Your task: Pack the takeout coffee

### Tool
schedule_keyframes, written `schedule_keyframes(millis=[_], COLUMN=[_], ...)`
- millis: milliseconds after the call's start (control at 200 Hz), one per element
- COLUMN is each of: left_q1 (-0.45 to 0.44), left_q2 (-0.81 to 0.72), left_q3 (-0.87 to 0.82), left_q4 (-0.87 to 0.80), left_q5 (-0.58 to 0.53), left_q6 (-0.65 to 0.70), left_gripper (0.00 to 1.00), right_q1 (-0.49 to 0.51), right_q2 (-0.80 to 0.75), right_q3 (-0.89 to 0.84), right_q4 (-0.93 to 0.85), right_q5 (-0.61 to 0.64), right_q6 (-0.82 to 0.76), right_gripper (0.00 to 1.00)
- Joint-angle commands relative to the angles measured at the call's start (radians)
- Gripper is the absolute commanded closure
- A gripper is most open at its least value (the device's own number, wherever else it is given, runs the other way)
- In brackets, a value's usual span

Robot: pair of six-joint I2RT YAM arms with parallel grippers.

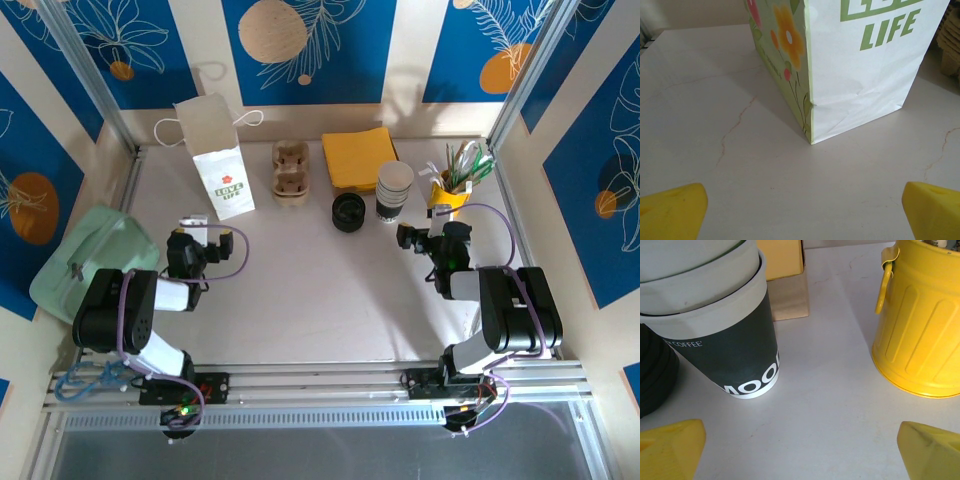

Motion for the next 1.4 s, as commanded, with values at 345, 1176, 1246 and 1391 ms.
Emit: schedule_keyframes(millis=[345,1176,1246,1391], left_q1=[0.0,-0.061,-0.087,-0.125], left_q2=[-0.306,-0.624,-0.631,-0.65], left_q3=[-0.038,0.558,0.581,0.591], left_q4=[-0.147,-1.4,-1.429,-1.429], left_q5=[-0.038,0.115,0.142,0.226], left_q6=[-0.009,-0.504,-0.488,-0.473], left_gripper=[0.01,0.01,0.01,0.01], right_q1=[0.003,0.072,0.11,0.151], right_q2=[-0.184,-0.162,-0.115,-0.006], right_q3=[0.009,0.903,0.957,1.071], right_q4=[-0.13,-1.533,-1.564,-1.605], right_q5=[0.127,0.001,0.066,0.1], right_q6=[0.08,0.516,0.513,0.494], right_gripper=[0.01,0.08,0.08,0.2])
